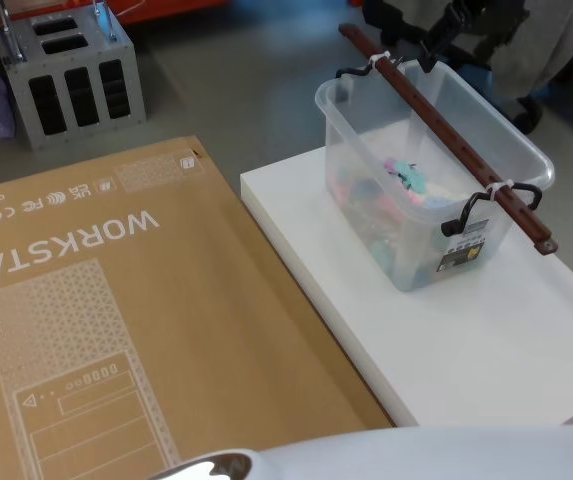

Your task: Use one hand to grasp the basket and place it at the designated location.

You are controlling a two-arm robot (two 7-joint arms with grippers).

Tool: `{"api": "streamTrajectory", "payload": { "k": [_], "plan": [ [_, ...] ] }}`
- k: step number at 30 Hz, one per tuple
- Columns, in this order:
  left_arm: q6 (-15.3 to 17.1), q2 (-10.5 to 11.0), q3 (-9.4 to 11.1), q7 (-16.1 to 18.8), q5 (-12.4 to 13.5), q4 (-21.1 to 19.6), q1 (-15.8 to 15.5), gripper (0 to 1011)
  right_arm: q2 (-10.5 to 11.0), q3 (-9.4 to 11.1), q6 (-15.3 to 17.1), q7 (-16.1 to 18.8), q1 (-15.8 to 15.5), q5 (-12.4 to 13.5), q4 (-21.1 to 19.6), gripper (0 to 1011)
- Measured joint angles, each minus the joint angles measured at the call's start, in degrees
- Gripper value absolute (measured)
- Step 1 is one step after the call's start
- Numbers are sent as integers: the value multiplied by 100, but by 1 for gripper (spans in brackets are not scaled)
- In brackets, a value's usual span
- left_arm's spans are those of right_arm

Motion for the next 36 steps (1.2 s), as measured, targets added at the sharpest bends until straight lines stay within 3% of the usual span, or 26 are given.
{"api": "streamTrajectory", "payload": {
  "k": [36],
  "plan": [
    [0,0,0,0,0,0,0,0,-15,7,14,25,-3,15,38,1002]
  ]
}}
